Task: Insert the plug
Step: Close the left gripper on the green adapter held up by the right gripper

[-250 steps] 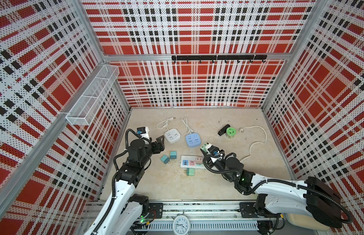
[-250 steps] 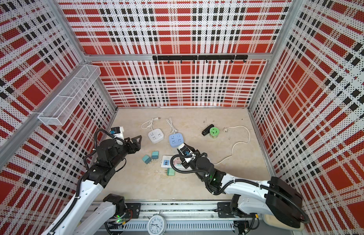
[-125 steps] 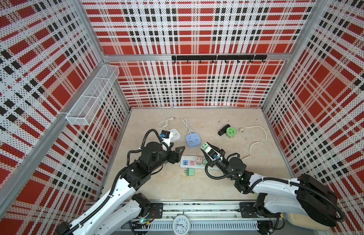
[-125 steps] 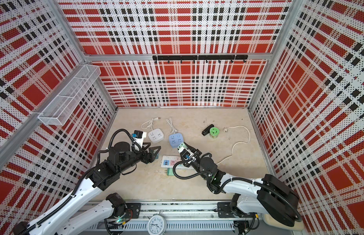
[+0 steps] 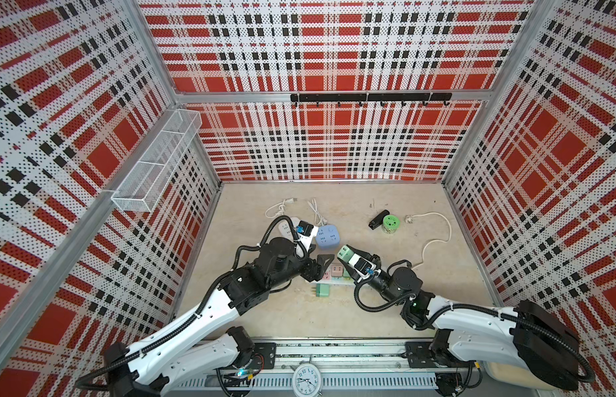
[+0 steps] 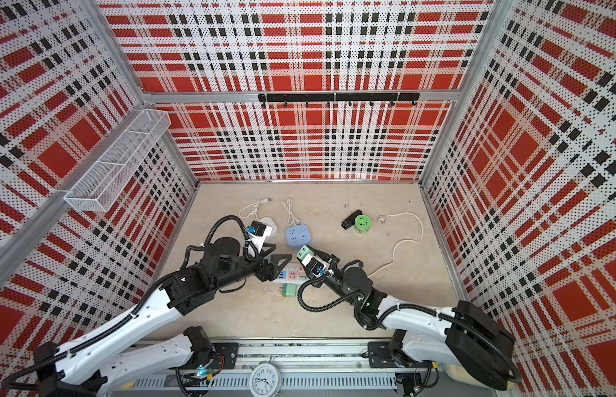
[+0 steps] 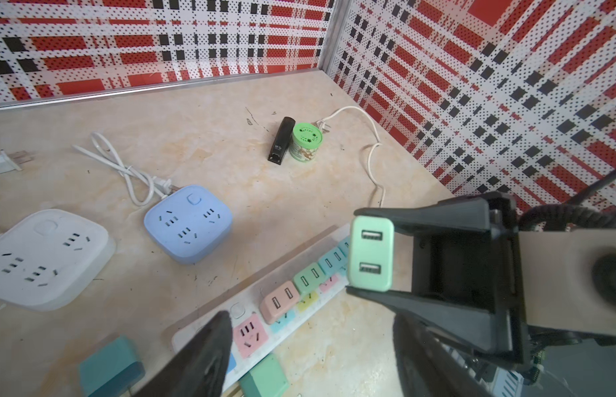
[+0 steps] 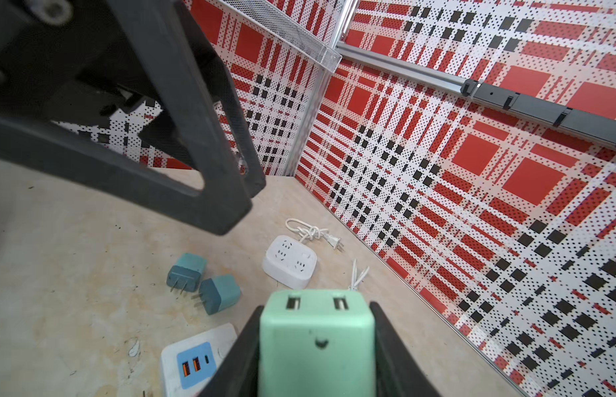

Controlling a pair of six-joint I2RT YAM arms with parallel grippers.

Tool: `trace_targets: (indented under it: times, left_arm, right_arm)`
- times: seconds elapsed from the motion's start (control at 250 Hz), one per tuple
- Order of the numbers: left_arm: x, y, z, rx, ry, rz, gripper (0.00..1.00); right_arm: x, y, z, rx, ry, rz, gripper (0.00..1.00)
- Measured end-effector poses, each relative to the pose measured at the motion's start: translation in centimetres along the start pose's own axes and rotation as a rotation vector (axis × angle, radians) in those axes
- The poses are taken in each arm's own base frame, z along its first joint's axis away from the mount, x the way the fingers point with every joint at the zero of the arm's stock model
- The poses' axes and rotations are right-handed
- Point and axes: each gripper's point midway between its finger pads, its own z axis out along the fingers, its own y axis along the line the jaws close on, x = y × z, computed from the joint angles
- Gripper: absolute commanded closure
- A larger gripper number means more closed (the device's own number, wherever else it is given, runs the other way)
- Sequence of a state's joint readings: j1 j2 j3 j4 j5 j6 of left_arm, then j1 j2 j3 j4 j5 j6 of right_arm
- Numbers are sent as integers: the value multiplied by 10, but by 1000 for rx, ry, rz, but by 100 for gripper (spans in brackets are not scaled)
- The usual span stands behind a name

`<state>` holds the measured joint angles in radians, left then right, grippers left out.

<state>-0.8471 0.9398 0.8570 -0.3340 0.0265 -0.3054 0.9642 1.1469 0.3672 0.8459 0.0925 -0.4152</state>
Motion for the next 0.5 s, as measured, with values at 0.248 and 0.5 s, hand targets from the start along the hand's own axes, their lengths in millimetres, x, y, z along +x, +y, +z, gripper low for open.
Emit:
trace_targets:
  times: [0.248,0.5]
  left_arm:
    - [-2,-16,11,39,28,15,26]
    - [0,-21,21,51,57,23,29]
  right_arm:
    - [-2,6,0,-31,-13,9,100]
    - [-13,11,-3,-56,-47,25,100]
